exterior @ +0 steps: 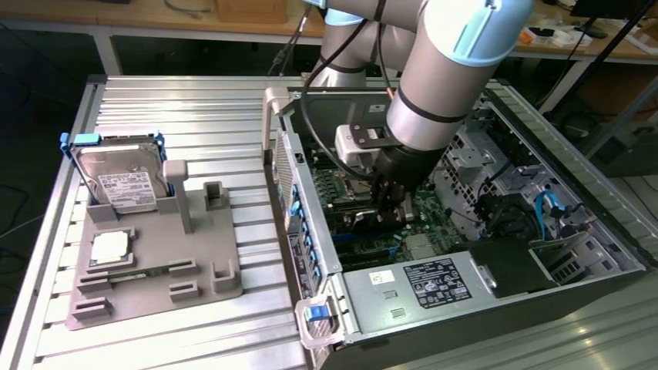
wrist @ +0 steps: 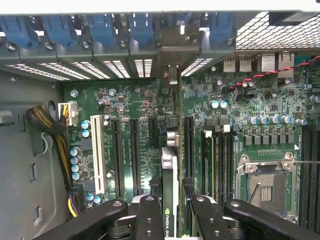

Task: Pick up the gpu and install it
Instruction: 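Insert the gpu into the slot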

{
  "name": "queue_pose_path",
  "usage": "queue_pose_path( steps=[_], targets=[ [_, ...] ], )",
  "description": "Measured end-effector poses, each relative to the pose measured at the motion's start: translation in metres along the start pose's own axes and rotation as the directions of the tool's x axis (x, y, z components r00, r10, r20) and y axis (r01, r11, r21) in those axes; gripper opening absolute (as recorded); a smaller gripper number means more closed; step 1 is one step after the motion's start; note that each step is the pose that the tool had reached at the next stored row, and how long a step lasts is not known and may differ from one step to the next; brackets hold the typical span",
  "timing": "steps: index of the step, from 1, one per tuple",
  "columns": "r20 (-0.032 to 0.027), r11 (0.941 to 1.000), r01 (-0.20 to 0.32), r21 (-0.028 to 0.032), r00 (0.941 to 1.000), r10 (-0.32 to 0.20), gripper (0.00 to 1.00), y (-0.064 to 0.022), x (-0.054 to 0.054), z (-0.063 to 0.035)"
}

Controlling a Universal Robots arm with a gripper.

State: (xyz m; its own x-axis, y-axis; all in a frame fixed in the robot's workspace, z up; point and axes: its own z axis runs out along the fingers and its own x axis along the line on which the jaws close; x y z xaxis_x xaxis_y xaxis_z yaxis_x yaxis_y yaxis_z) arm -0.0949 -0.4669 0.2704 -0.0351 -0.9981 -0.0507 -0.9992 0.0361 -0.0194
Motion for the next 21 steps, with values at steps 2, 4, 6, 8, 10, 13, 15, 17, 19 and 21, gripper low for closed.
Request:
queue_pose_path(
  steps=[2,4,6,8,10,13,15,17,19,21],
  targets=[
    [0.0001,1.0,0.0,0.0003,1.0,0.0,0.27,0.0001,0.0001,0.0006],
    [0.0002,1.0,0.0,0.0005,1.0,0.0,0.27,0.0003,0.0002,0.0018],
    [0.0001,1.0,0.0,0.0005,1.0,0.0,0.27,0.0005,0.0003,0.0026],
    [-0.0002,1.0,0.0,0.0004,1.0,0.0,0.27,0.0008,0.0003,0.0032],
    [-0.0002,1.0,0.0,0.0005,1.0,0.0,0.27,0.001,0.0003,0.0032],
    [0.0001,1.0,0.0,0.0006,1.0,0.0,0.27,0.0014,0.0003,0.0034],
    [0.0003,1.0,0.0,0.0007,1.0,0.0,0.27,0.0029,0.0004,0.0036],
    [0.0001,1.0,0.0,0.0007,1.0,0.0,0.27,0.004,0.0004,0.0037],
    [0.0,1.0,0.0,0.0005,1.0,0.0,0.27,0.0043,0.0005,0.0043],
    [-0.0003,1.0,0.0,0.0004,1.0,0.0,0.27,0.0047,0.0006,0.0048]
  ],
)
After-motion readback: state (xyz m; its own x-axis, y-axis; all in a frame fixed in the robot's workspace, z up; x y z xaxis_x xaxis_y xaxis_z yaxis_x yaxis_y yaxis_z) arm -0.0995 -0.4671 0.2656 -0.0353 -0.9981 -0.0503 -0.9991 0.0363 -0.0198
